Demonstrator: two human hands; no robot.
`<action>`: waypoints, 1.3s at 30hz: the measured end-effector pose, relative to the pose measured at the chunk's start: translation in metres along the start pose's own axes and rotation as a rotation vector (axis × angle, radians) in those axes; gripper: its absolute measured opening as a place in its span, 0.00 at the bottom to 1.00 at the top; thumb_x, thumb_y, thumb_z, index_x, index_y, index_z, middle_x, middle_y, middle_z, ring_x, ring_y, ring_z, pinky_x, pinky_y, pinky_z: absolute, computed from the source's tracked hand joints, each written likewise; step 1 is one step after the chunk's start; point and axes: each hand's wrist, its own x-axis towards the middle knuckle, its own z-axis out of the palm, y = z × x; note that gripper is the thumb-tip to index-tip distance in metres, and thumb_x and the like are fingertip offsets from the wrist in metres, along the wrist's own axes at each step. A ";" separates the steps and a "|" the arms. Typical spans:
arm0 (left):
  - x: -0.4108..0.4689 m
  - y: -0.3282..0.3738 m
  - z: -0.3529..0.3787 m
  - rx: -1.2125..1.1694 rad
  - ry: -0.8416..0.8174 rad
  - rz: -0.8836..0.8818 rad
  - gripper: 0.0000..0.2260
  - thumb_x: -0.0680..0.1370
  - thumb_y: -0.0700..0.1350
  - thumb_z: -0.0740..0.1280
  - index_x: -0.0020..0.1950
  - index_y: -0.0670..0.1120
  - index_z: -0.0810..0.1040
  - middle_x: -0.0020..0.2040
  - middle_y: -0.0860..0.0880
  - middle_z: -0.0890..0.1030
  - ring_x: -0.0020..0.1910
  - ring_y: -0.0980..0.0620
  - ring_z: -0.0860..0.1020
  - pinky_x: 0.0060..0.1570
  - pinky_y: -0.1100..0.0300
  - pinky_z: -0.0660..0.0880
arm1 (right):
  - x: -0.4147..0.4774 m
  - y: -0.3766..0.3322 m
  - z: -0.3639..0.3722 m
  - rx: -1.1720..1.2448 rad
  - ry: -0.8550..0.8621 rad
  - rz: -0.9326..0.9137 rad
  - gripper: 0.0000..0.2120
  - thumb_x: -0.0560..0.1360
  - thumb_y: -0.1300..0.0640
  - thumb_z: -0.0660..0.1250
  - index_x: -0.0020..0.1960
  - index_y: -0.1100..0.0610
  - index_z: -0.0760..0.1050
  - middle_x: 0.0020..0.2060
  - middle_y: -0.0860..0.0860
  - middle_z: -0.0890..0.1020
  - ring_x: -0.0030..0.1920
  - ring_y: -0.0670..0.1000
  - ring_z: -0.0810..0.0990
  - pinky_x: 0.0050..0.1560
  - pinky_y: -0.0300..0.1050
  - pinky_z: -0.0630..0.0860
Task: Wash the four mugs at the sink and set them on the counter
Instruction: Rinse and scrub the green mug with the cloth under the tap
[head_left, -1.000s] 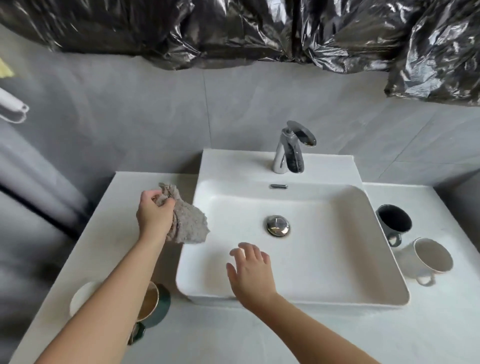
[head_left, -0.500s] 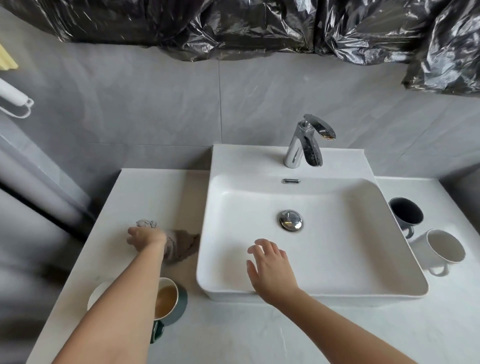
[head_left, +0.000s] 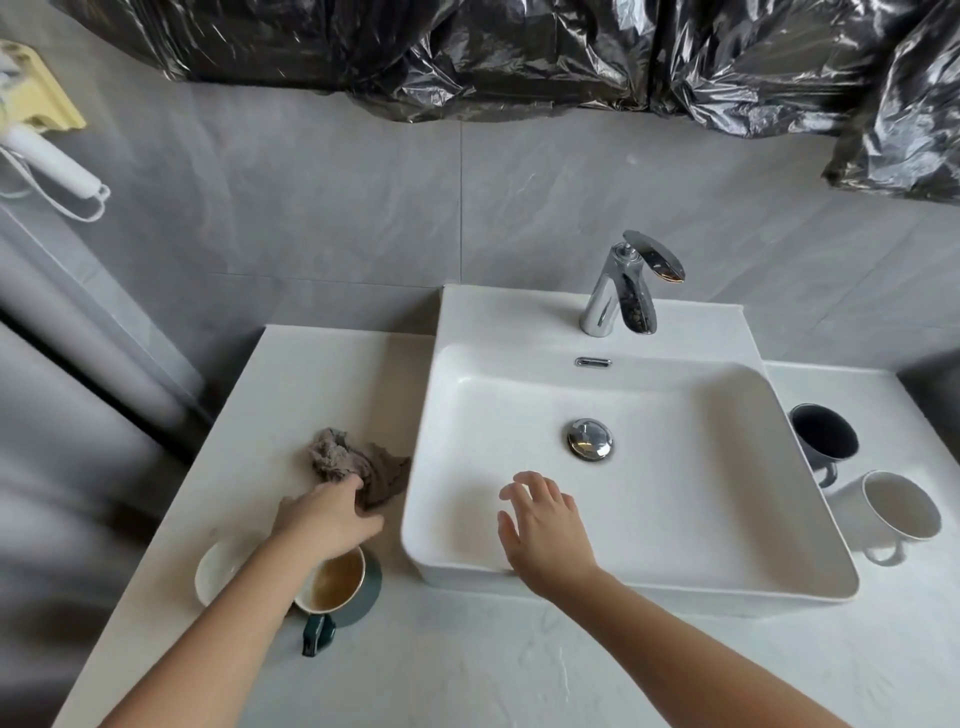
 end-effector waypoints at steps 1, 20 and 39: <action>-0.013 0.000 0.004 0.058 -0.026 0.027 0.35 0.71 0.67 0.62 0.74 0.54 0.60 0.74 0.51 0.67 0.69 0.48 0.69 0.69 0.45 0.61 | 0.000 0.000 0.000 0.002 -0.004 -0.003 0.25 0.74 0.45 0.47 0.57 0.54 0.77 0.58 0.52 0.77 0.58 0.55 0.77 0.53 0.51 0.73; -0.061 -0.001 0.006 0.318 0.237 0.020 0.36 0.65 0.60 0.68 0.71 0.55 0.61 0.61 0.52 0.73 0.56 0.50 0.79 0.75 0.43 0.46 | -0.002 0.000 -0.004 -0.016 0.000 0.014 0.26 0.73 0.46 0.46 0.57 0.55 0.77 0.58 0.53 0.77 0.58 0.56 0.77 0.53 0.52 0.73; -0.067 0.172 -0.080 -0.174 0.290 0.346 0.29 0.66 0.63 0.70 0.61 0.52 0.67 0.57 0.52 0.76 0.52 0.50 0.68 0.66 0.51 0.65 | 0.017 0.029 -0.073 1.879 -0.432 0.572 0.26 0.80 0.36 0.55 0.69 0.51 0.74 0.67 0.61 0.75 0.65 0.66 0.76 0.59 0.62 0.77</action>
